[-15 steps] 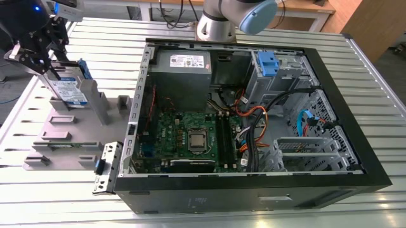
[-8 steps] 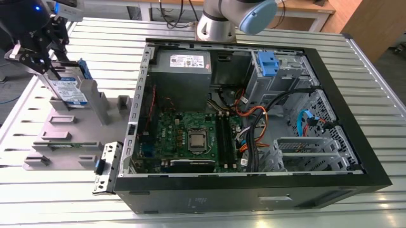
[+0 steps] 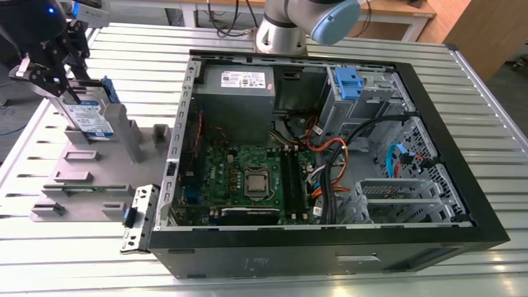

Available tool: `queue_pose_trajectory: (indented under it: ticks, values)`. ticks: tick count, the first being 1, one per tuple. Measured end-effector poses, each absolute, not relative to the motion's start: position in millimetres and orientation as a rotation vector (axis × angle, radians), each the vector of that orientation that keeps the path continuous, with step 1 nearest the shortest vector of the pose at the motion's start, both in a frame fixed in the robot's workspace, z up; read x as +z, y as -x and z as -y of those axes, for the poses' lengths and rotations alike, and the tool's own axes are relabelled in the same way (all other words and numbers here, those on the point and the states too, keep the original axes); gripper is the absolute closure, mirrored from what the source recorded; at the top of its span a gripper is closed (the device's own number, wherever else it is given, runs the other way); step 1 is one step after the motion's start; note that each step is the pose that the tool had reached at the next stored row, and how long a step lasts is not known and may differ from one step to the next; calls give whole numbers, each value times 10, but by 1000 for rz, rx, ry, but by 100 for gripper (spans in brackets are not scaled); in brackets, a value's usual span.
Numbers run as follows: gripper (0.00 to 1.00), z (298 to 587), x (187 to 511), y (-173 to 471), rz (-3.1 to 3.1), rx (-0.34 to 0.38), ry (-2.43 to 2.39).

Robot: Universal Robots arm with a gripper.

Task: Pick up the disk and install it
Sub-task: 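Pick up the disk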

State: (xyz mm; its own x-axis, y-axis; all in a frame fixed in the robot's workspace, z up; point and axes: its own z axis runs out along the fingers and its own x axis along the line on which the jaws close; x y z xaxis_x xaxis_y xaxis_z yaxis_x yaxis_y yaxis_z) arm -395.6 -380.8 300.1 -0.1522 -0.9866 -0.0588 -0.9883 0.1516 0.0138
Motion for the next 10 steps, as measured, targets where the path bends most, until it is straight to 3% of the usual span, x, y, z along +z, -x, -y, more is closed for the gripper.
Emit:
queue_pose_trajectory:
  ticks: [10]
  values:
    - [49,3808,2996,3940,-2290,78,2100]
